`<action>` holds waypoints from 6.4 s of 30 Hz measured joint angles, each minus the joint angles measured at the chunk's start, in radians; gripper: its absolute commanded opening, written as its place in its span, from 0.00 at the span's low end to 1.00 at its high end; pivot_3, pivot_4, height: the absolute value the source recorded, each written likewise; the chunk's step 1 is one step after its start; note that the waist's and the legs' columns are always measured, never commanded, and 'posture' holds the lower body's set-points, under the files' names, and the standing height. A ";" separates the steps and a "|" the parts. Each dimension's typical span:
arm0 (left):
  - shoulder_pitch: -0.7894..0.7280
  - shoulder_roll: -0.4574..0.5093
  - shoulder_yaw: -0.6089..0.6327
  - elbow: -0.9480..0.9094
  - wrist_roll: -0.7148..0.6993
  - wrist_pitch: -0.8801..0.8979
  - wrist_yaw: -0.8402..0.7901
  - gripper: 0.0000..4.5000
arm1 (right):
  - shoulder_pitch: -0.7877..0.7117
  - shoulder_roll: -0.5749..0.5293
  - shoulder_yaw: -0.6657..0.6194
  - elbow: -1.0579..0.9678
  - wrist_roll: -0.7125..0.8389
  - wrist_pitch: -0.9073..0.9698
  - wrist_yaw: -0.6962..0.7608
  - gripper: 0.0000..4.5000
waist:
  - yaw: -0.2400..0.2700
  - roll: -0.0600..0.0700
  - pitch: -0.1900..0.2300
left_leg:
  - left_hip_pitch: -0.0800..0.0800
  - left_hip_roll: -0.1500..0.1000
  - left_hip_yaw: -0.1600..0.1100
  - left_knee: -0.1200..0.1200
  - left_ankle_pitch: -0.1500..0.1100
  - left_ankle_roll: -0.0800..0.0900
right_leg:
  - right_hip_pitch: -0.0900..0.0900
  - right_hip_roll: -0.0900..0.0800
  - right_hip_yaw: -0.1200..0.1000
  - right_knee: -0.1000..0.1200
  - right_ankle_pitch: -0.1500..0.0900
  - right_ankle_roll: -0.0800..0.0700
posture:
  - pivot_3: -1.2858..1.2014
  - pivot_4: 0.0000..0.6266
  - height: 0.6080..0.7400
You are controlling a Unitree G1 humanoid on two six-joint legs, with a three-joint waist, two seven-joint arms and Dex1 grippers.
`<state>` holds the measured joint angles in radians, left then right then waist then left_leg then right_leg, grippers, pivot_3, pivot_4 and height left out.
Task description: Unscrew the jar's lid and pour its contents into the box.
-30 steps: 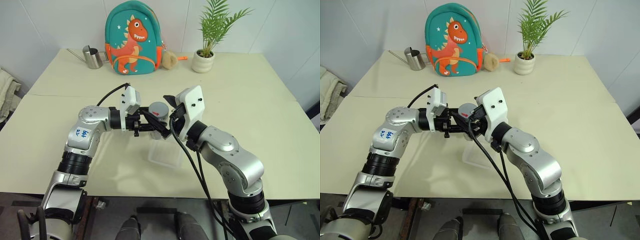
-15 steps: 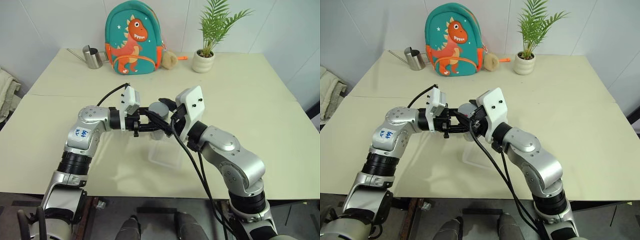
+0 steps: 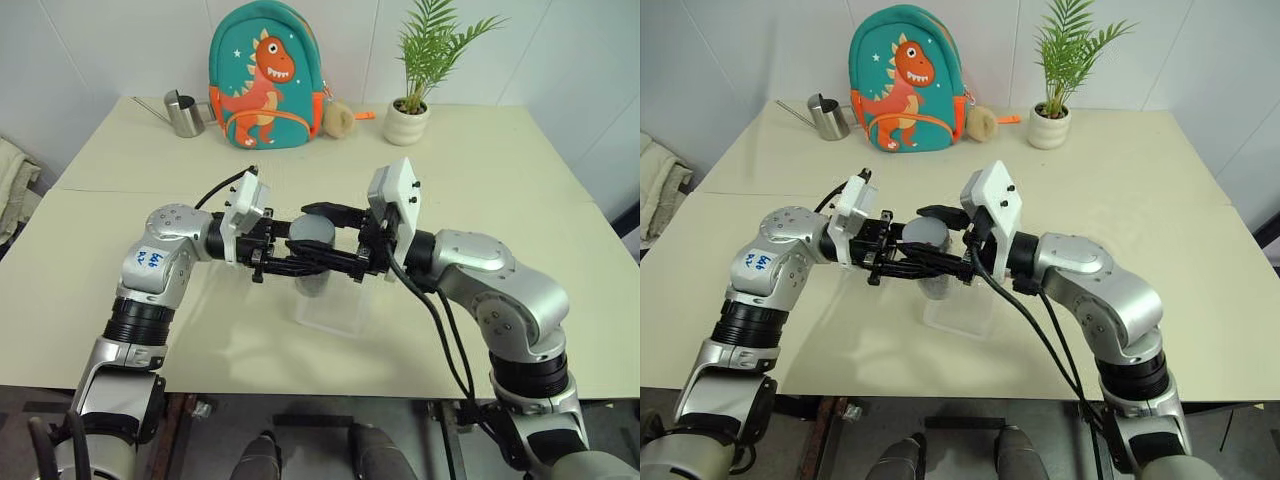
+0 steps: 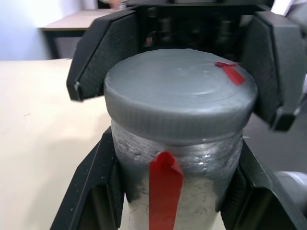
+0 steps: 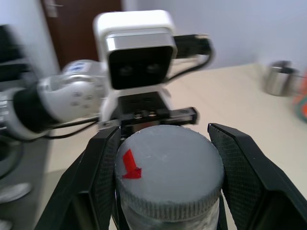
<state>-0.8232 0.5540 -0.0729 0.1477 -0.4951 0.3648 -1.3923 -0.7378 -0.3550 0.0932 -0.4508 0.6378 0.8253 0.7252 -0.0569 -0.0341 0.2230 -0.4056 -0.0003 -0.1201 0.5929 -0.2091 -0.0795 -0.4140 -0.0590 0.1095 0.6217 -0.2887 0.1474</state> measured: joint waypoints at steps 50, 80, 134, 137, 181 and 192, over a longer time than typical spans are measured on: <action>-0.021 0.015 0.015 -0.031 -0.017 0.051 -0.038 0.45 | -0.101 0.039 0.062 0.129 -0.052 -0.120 0.049 1.00 | 0.001 0.000 0.000 | 0.000 0.000 0.000 0.000 0.000 0.000 | 0.000 0.000 0.000 0.000 0.000 0.000 | 0.52 0.24 1.00; -0.006 0.052 0.018 -0.036 -0.006 0.072 0.023 0.45 | -0.097 -0.119 0.049 0.101 -0.045 -0.082 0.054 1.00 | 0.001 0.000 0.000 | 0.000 0.000 0.000 0.000 0.000 0.000 | 0.000 0.000 0.000 0.000 0.000 0.000 | 0.52 0.24 1.00; -0.016 -0.008 0.014 -0.001 -0.010 0.050 -0.029 0.45 | -0.165 0.010 0.076 0.199 0.013 -0.020 0.016 1.00 | 0.001 0.000 0.000 | 0.000 0.000 -0.001 0.000 0.000 0.000 | 0.000 0.000 -0.001 0.001 0.000 0.000 | 0.52 0.24 1.00; -0.016 -0.008 0.013 0.009 -0.009 0.050 -0.028 0.45 | -0.166 0.014 0.078 0.216 0.006 -0.023 0.027 1.00 | 0.001 0.000 0.000 | -0.001 0.000 -0.001 0.000 0.000 0.000 | -0.001 0.000 -0.001 0.001 0.000 0.000 | 0.52 0.24 1.00; -0.016 0.014 0.014 0.024 0.003 0.037 -0.027 0.45 | -0.051 -0.253 -0.070 0.000 0.099 0.103 0.004 1.00 | 0.004 0.000 0.000 | -0.001 0.000 -0.001 0.000 0.000 0.000 | 0.000 0.000 -0.001 0.000 -0.001 0.000 | 0.52 0.24 1.00; -0.017 0.016 0.013 0.050 0.038 -0.022 -0.040 0.45 | -0.037 -0.290 -0.123 -0.035 0.155 0.139 -0.027 1.00 | 0.003 0.000 0.000 | -0.001 0.000 0.000 0.000 0.000 0.000 | 0.000 0.000 -0.001 0.000 -0.001 0.000 | 0.52 0.24 1.00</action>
<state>-0.8401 0.5699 -0.0597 0.1975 -0.4573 0.3431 -1.4323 -0.7748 -0.6451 -0.0295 -0.4863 0.7931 0.9646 0.6983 -0.0535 -0.0339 0.2232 -0.4064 -0.0003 -0.1205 0.5930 -0.2091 -0.0793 -0.4144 -0.0592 0.1088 0.6217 -0.2893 0.1469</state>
